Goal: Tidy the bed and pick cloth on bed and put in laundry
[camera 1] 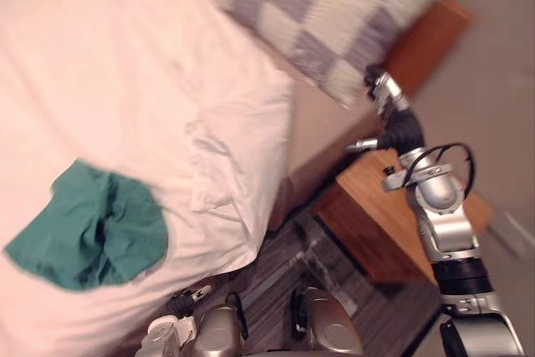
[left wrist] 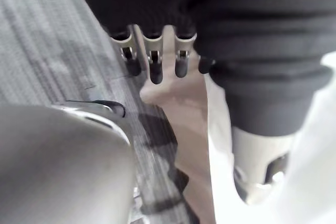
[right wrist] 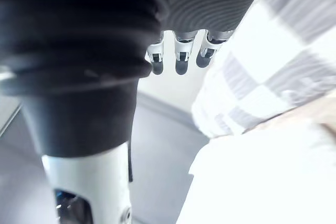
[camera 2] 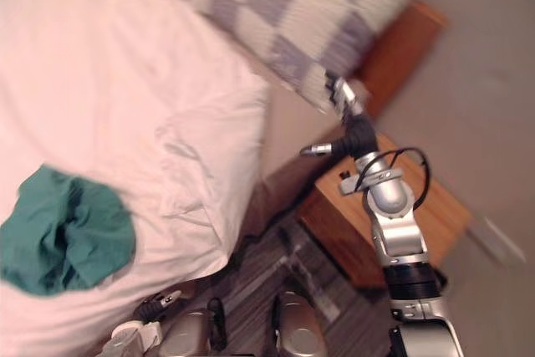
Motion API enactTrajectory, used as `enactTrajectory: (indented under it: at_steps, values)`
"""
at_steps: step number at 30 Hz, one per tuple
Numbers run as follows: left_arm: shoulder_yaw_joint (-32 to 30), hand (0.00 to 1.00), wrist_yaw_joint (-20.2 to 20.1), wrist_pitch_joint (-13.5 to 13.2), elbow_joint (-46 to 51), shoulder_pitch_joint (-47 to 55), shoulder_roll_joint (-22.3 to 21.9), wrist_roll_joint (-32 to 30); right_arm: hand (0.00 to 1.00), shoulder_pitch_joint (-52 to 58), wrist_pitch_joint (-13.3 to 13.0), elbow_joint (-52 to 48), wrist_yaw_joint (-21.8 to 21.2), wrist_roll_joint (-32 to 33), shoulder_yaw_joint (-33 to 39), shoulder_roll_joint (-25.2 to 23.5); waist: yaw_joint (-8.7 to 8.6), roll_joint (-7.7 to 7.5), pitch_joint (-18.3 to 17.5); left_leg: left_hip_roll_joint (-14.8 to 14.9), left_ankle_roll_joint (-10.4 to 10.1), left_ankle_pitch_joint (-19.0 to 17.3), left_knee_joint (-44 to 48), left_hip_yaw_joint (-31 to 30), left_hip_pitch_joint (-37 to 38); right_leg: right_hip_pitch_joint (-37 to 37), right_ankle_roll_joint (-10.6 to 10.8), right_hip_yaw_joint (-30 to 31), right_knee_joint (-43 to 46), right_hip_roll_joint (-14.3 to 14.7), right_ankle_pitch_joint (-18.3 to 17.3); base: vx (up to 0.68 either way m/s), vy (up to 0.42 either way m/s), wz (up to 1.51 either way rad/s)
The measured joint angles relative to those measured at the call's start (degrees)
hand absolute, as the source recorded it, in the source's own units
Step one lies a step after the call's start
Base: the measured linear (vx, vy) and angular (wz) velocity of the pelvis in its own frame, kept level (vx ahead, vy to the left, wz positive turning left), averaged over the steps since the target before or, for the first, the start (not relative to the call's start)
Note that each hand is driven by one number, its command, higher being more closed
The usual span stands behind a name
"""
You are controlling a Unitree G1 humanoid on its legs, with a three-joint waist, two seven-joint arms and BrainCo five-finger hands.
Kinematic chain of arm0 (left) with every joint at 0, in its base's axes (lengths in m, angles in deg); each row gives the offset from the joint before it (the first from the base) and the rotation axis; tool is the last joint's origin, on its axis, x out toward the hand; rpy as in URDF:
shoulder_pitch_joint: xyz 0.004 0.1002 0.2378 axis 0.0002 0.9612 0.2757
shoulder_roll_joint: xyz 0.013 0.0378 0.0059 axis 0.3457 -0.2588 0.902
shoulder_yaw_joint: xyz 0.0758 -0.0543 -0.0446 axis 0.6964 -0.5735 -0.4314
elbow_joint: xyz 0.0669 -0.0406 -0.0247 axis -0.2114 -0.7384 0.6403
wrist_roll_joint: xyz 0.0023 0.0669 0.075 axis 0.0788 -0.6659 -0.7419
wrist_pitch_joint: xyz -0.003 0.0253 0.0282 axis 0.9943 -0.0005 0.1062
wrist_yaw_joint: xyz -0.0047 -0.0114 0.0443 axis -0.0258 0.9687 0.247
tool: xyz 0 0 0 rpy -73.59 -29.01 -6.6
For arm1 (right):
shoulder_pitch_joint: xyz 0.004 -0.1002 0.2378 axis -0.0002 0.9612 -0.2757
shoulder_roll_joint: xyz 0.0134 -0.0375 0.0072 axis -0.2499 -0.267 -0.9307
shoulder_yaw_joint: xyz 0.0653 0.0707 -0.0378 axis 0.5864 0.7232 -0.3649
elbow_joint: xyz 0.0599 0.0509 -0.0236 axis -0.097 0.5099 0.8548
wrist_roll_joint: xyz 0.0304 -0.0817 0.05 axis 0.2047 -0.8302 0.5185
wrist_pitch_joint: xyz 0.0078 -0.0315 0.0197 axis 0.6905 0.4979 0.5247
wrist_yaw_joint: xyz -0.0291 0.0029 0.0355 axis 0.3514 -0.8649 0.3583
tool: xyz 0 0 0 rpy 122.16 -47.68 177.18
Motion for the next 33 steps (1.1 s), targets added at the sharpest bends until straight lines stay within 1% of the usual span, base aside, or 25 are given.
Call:
enactTrajectory:
  at_steps: [1,2,3,4,5,6,7,8,9,10,11,12,13,14,15,16,18,20,22,25,27,30,31,32,33]
  values:
    - [0.2,0.00,-0.4,0.2,0.6,1.0,-0.4,0.2,0.00,-1.8,0.2,1.6,0.0,-0.4,-0.8,0.3,0.16,1.12,-0.6,1.3,-0.9,0.6,-0.2,0.7,-0.9,0.8,-0.3,-2.0,-1.5,0.7,0.1,0.24,-0.404,1.27]
    - [0.0,0.00,-0.7,0.8,1.5,2.6,-1.5,1.7,0.00,-6.1,0.3,4.1,-0.1,-0.7,-3.1,1.2,1.48,3.38,-0.3,3.8,-1.6,1.2,-3.0,0.9,-0.4,1.9,-1.2,-4.7,-3.7,2.4,0.6,0.17,-0.329,0.75]
    - [-1.3,0.00,-1.4,1.5,1.6,3.2,-2.0,2.9,0.00,-9.1,0.2,5.6,-0.2,-2.2,-4.7,1.2,2.85,3.95,0.1,4.6,-2.3,3.0,-6.1,1.0,0.5,2.0,-1.9,-5.4,-4.1,2.9,0.8,0.13,-0.269,0.47]
    - [-1.9,0.00,-1.4,1.9,1.6,3.5,-2.3,3.6,0.00,-10.8,0.2,6.6,-0.4,-3.0,-5.8,1.2,3.18,4.26,0.3,4.9,-2.6,3.9,-7.6,0.9,1.1,2.0,-2.1,-6.0,-4.1,3.1,0.8,0.09,-0.232,0.39]
    - [-2.2,0.00,-1.5,2.3,1.7,3.8,-2.7,5.0,0.00,-13.6,0.2,8.7,-0.6,-5.5,-7.7,1.1,3.37,5.02,0.7,5.4,-3.1,5.5,-9.8,1.0,1.7,2.7,-2.8,-7.7,-4.4,3.1,0.6,0.06,-0.163,0.63]
    - [-2.8,0.00,-1.9,2.3,2.0,4.0,-2.8,5.6,0.00,-16.0,0.4,11.5,-0.7,-8.3,-9.6,0.9,3.52,5.47,1.0,5.7,-3.2,6.8,-11.2,1.4,1.5,2.9,-4.1,-9.6,-4.5,2.9,0.1,0.07,-0.186,0.66]
    - [-3.4,0.00,-2.1,2.3,2.2,4.0,-2.9,5.5,0.00,-16.6,0.6,12.4,-0.8,-9.1,-10.1,0.8,3.56,5.56,1.1,6.0,-3.0,7.2,-11.3,1.8,1.2,3.0,-4.6,-10.2,-4.6,2.7,-0.1,0.02,-0.136,0.76]
    - [-4.8,0.00,-2.9,2.1,2.5,4.0,-3.1,5.5,0.00,-17.5,1.8,15.0,-1.5,-9.7,-10.6,0.6,3.48,6.20,1.7,6.3,-2.2,8.0,-11.2,4.5,-0.1,3.8,-5.4,-12.6,-5.3,2.1,-0.4,-0.04,-0.045,0.89]
    - [-6.2,0.00,-3.7,1.7,2.9,4.1,-3.4,5.4,0.00,-17.5,3.3,17.5,-2.2,-11.2,-10.5,0.6,3.18,6.55,2.0,6.8,1.2,7.5,-10.9,8.9,-0.5,4.4,-6.0,-15.3,-5.6,1.0,-0.6,-0.05,-0.027,1.12]
    - [-6.9,0.00,-4.3,1.5,3.1,4.0,-3.4,5.1,0.00,-17.4,4.5,19.8,-2.8,-12.4,-10.5,0.6,2.93,6.72,2.5,9.3,4.0,7.5,-9.3,15.7,-0.9,4.7,-6.3,-17.1,-5.6,0.1,-0.6,-0.09,0.017,1.11]
    - [-6.9,0.00,-5.2,1.4,3.3,4.0,-3.4,4.2,0.00,-17.5,5.4,22.7,-3.4,-15.6,-10.5,1.0,2.83,7.02,2.9,12.1,5.6,7.2,-6.0,22.3,-1.9,4.4,-7.0,-19.1,-5.0,-1.5,-1.1,-0.09,0.064,1.06]
    - [-6.4,0.00,-6.4,1.3,3.5,4.0,-3.6,3.1,1.00,-17.5,5.5,26.9,-3.9,-20.9,-10.8,1.6,2.53,7.07,3.8,13.2,5.8,7.4,-1.8,24.7,-2.6,3.0,-6.3,-20.4,-3.8,-4.1,-1.7,-0.13,0.137,0.84]
    - [-6.4,0.00,-6.8,1.2,3.5,4.1,-3.8,3.0,1.00,-17.5,5.5,28.8,-3.9,-22.6,-11.3,1.8,2.53,7.24,3.9,13.0,5.5,7.7,-1.1,24.9,-2.6,2.0,-5.7,-20.4,-3.0,-4.8,-2.0,-0.12,0.205,0.62]
    - [-5.9,0.00,-7.0,0.9,3.6,4.4,-4.6,3.0,1.00,-17.7,5.8,32.7,-3.9,-25.7,-13.2,2.9,2.54,9.03,4.2,13.0,2.5,8.3,-4.6,23.8,-1.3,0.0,-4.2,-20.6,-1.8,-5.6,-1.9,-0.09,0.295,0.45]
    - [-4.8,0.00,-7.0,0.7,3.9,4.0,-4.8,3.2,1.00,-18.0,5.8,36.3,-3.5,-27.6,-13.7,3.3,2.48,10.08,5.3,12.1,-0.7,7.4,-8.5,23.5,-0.9,-0.7,-3.0,-21.0,-2.1,-6.0,-1.0,-0.05,0.283,0.47]
    - [-3.8,0.00,-6.9,0.5,4.1,3.7,-4.3,3.2,1.00,-18.7,5.7,39.4,-2.4,-27.6,-13.8,3.2,2.63,9.65,6.4,11.1,-3.4,8.3,-10.2,23.5,-0.9,-1.1,-2.4,-21.2,-2.7,-6.7,-0.1,-0.03,0.250,0.33]
    - [-2.5,0.00,-6.9,0.6,3.6,2.8,-3.8,3.3,1.00,-22.1,5.8,44.3,-0.3,-29.4,-13.9,3.2,3.72,8.88,7.8,9.2,-3.0,8.9,-11.3,23.8,-1.2,-1.1,-1.8,-21.2,-5.0,-8.0,2.1,-0.04,0.190,0.08]
    - [-0.7,0.00,-7.1,0.7,3.5,2.6,-3.6,3.2,1.00,-26.7,6.3,49.5,-0.3,-29.8,-14.9,4.7,3.90,8.88,7.8,7.6,-2.2,9.5,-12.6,23.8,-1.7,-0.8,-1.2,-21.3,-7.9,-8.8,4.1,-0.03,0.156,0.09]
    - [1.8,0.00,-7.7,0.4,3.4,1.4,-2.9,2.7,1.00,-29.8,6.1,52.0,-0.4,-29.4,-14.9,7.1,3.90,9.09,7.9,5.2,-1.7,12.0,-16.9,23.1,-1.7,-1.1,-0.8,-22.2,-10.2,-9.8,5.7,-0.02,0.109,0.19]
    - [3.7,0.00,-7.9,0.4,3.5,-0.3,-2.9,2.5,1.00,-30.6,5.5,52.3,-0.4,-26.4,-14.8,8.7,3.70,9.28,8.0,4.5,-1.7,14.1,-20.1,22.9,-1.5,-1.4,-0.6,-22.9,-10.8,-10.0,6.0,-0.01,0.052,0.17]
    - [3.8,0.00,-8.0,0.2,4.2,-0.5,-2.9,1.9,1.00,-30.0,5.1,52.0,-0.1,-23.1,-14.7,8.7,3.03,9.28,8.0,4.6,-1.8,14.5,-20.6,22.8,-1.1,-1.1,-0.6,-23.2,-10.8,-9.8,6.0,0.03,-0.005,0.06]
    - [4.4,0.00,-8.1,0.3,6.1,-0.3,-3.0,0.9,1.00,-23.3,4.4,45.7,1.6,-16.4,-11.8,8.1,2.36,9.38,8.0,4.6,-1.8,14.5,-21.4,23.1,1.9,1.5,-0.6,-23.1,-11.4,-9.6,6.0,0.06,-0.003,-0.08]
    - [4.7,0.00,-8.3,0.6,7.1,-0.5,-3.0,0.3,1.00,-18.4,3.8,41.6,2.7,-13.8,-9.2,7.4,2.09,9.26,7.9,4.6,-1.8,14.5,-21.9,23.3,2.9,2.4,-0.6,-22.9,-11.9,-9.5,6.0,0.04,0.006,-0.15]
    - [4.7,0.00,-8.8,0.7,8.0,-0.5,-3.0,-0.3,1.00,-13.5,3.5,36.4,3.5,-11.5,-5.1,5.5,1.69,8.83,7.7,4.7,-1.9,14.5,-22.4,23.7,3.7,2.7,-0.6,-22.6,-12.3,-9.3,6.0,0.04,0.007,-0.17]
    - [4.6,0.00,-9.1,1.3,8.9,-0.5,-3.1,-0.7,1.00,-6.7,3.5,30.1,4.3,-8.6,-0.6,2.3,0.73,8.10,7.1,4.8,-1.9,14.4,-22.4,24.5,3.7,2.8,-0.7,-22.2,-12.9,-9.0,6.2,0.03,0.006,-0.19]
